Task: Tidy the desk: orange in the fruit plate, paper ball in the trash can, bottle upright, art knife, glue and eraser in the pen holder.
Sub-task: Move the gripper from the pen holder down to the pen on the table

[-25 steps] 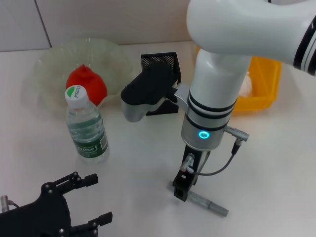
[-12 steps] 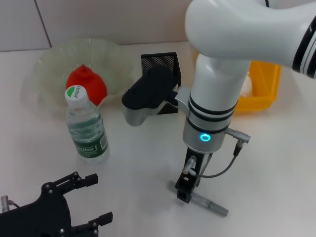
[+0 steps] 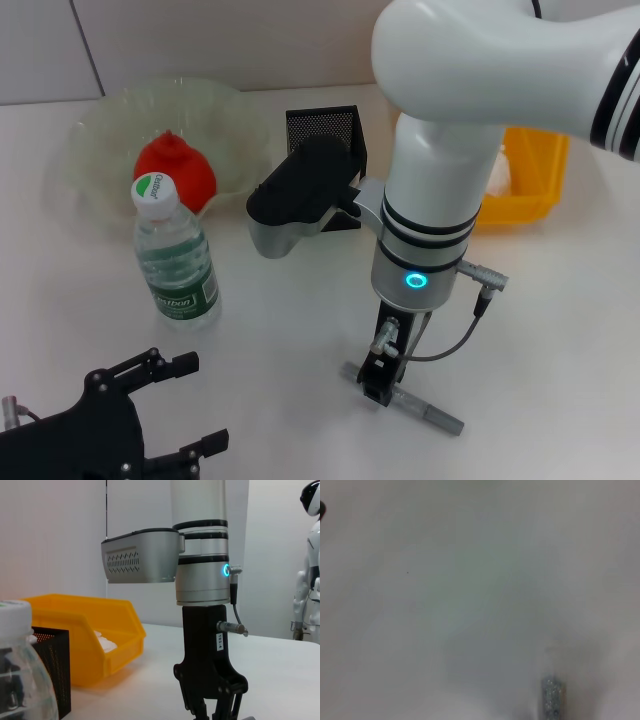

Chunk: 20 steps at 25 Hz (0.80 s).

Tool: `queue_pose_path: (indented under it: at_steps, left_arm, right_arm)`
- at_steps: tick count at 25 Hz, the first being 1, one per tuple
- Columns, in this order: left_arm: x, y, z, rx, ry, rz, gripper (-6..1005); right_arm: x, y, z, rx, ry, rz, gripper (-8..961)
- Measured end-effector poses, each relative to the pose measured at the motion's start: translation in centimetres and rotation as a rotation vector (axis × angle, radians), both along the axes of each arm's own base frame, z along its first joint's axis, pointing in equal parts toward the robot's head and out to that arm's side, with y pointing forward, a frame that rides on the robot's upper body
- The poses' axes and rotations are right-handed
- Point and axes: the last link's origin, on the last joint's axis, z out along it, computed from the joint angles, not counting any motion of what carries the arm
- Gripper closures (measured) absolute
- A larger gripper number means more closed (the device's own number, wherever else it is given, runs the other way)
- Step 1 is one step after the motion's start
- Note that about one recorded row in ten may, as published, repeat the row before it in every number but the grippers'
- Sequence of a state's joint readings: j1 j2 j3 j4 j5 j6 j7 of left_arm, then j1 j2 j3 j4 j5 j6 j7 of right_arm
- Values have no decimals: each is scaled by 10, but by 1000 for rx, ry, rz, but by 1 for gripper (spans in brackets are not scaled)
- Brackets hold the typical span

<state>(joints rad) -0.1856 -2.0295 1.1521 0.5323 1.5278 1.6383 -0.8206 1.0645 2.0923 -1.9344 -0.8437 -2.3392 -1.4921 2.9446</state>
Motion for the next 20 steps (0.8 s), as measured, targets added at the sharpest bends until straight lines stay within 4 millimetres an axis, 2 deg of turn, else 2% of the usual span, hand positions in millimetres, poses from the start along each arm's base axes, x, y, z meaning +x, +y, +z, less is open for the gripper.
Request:
queue_pose_path:
  at_steps: [3, 14, 20]
  left_arm:
    - [0, 0, 0, 0, 0, 0, 186]
    - [0, 0, 0, 1, 0, -1, 186]
    - [0, 1, 0, 2, 0, -1, 186]
  right_arm:
    - [0, 0, 0, 0, 0, 0, 685]
    - [-1, 0, 1, -5, -6, 0, 677]
    - [0, 0, 1, -8, -7, 1, 747]
